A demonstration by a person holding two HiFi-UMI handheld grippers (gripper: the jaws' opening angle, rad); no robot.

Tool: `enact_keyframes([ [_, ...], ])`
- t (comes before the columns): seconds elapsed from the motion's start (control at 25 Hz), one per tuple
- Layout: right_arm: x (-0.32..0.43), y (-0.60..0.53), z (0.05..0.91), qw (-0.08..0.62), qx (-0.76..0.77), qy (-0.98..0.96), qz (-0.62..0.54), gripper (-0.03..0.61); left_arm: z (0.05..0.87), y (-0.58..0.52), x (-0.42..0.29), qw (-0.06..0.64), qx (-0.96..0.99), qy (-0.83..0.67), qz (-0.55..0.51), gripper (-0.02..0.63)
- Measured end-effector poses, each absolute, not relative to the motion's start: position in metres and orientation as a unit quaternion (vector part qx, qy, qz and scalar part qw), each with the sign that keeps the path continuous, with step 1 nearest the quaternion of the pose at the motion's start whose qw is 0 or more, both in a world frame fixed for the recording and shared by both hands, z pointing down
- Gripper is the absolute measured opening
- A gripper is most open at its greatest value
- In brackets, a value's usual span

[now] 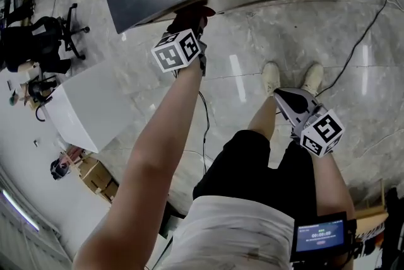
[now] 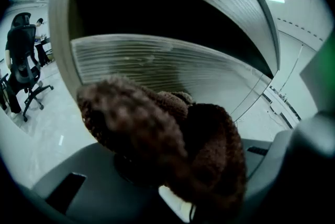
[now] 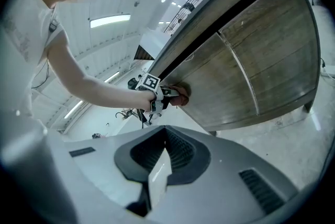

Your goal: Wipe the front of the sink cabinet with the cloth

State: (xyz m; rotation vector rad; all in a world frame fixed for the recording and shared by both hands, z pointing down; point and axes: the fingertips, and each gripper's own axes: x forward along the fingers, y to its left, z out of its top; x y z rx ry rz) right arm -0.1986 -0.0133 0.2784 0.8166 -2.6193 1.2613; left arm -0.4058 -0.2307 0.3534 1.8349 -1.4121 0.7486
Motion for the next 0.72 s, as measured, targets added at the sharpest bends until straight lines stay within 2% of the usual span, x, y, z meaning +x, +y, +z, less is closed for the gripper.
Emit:
enact_keyframes([
  [0.72,-0.147,-0.004,0.293,0.027,0.36,-0.831,0.423,0.012,0.394,-0.239,-0.201,0.329,0.796,-0.395,0.318,0.12],
])
